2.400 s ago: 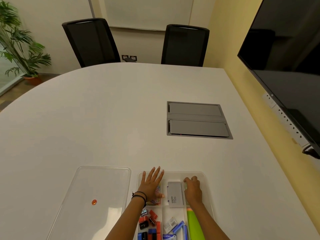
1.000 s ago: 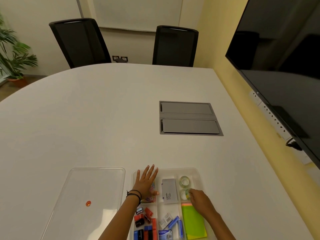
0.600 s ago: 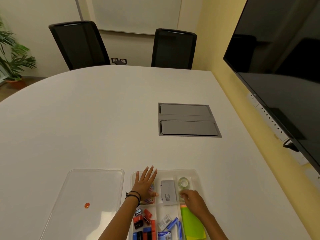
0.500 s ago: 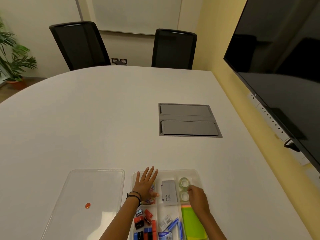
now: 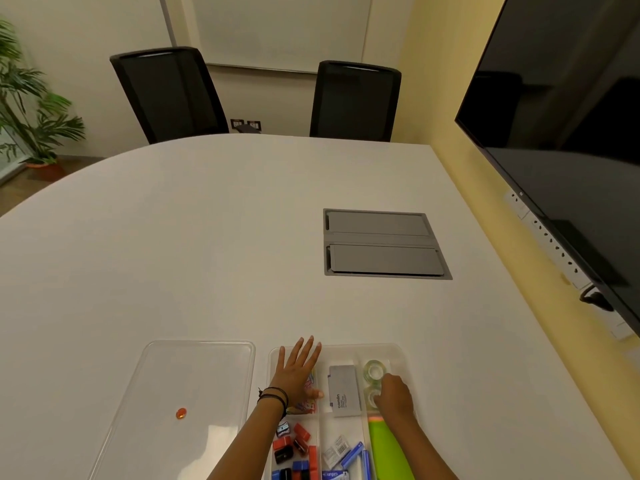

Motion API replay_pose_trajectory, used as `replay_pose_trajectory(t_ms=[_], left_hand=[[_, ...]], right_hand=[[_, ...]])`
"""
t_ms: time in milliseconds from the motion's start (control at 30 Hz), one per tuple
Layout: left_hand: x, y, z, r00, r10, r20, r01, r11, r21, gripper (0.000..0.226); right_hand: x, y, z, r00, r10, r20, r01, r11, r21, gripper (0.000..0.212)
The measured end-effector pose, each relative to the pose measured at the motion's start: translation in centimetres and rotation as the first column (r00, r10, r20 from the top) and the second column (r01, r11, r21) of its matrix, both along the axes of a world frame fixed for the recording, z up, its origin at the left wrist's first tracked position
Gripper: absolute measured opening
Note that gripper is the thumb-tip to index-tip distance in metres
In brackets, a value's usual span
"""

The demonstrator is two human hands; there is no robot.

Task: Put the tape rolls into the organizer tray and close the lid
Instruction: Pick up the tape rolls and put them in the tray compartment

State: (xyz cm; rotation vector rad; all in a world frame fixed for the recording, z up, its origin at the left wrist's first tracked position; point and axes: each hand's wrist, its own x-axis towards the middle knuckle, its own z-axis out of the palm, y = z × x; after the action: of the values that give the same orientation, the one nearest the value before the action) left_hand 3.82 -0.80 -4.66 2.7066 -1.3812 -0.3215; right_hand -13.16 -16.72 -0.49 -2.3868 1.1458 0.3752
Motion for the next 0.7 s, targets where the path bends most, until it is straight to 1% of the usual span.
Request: replay_pose_trajectory(t_ms=[33,67,100,233,433,700], left_hand=[[0.0,0.0,0.0,1.0,0.003,0.009,-0.003,1.0,-0.011,0.115],[0.0,0.0,-0.1,1.0,0.003,0.017,-0.002,1.0,-0.018,0.116],[-0.1,0.0,0.0,1.0,0.002,0.021,-0.001,1.0,-0.02,0.119],[-0.2,0.1,-0.2,1.0,0.016,-0.005,-0.016,0.999,-0.029,0.138],[-0.1,0.1,-0.1,0.999,0.047,0.005,-0.047,0.998,-0.048,0.141],[-0.2,0.1,0.4,0.996,0.046,-0.074,-0.05,0.997,-0.051,0.147]], right_hand=[[0.0,0.0,0.0,1.0,-0.004,-0.003,0.004,1.0,-0.006,0.035],[0.0,-0.1,-0.1,1.0,-0.008,0.013,0.008,1.0,-0.015,0.045],[0.0,0.0,0.1,1.0,-0.009,0.025,0.01,1.0,-0.026,0.049],[-0.2,0.2,0.9,0.999,0.001,0.05,0.003,0.998,-0.07,0.047],[-0.3,0.5,0.8,0.989,-0.075,0.129,0.079,0.996,-0.031,0.047],[0.1,0.9,0.8,0.95,-0.238,0.201,0.222,0.97,0.095,0.046]])
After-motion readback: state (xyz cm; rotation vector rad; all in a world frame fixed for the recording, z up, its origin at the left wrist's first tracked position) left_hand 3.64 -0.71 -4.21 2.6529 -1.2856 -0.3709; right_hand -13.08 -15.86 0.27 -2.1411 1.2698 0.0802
